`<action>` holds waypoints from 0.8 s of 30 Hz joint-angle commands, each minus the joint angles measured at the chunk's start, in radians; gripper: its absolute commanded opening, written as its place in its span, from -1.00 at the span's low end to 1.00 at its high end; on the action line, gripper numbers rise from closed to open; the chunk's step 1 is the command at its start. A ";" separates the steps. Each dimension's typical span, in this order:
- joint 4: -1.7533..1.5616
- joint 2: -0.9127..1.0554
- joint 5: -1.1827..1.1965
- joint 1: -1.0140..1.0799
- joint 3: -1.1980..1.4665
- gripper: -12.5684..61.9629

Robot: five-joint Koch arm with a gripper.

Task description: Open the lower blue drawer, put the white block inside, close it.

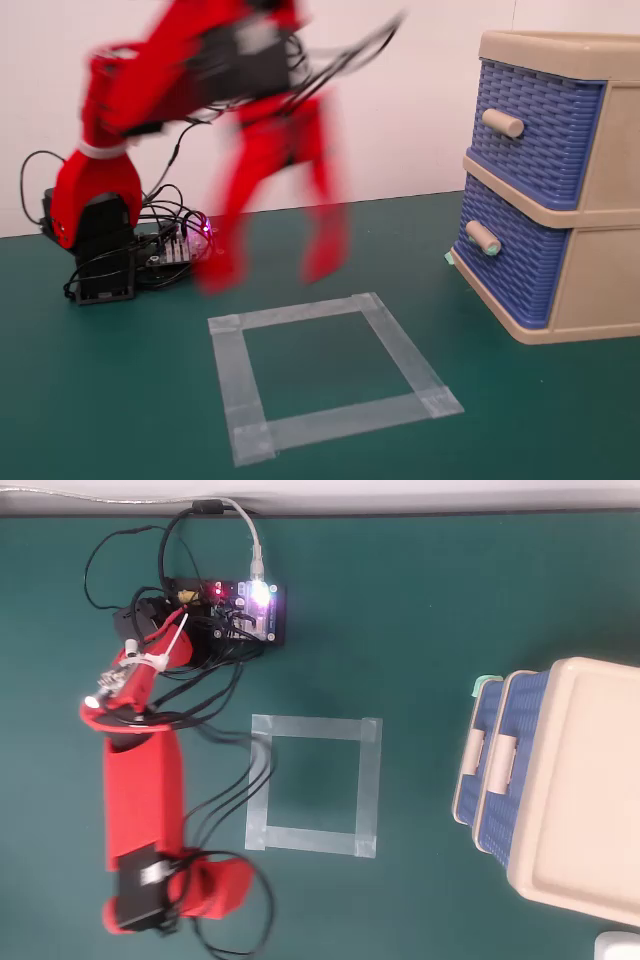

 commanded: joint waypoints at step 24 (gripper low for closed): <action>-0.348 1.209 -0.664 0.614 2.026 0.24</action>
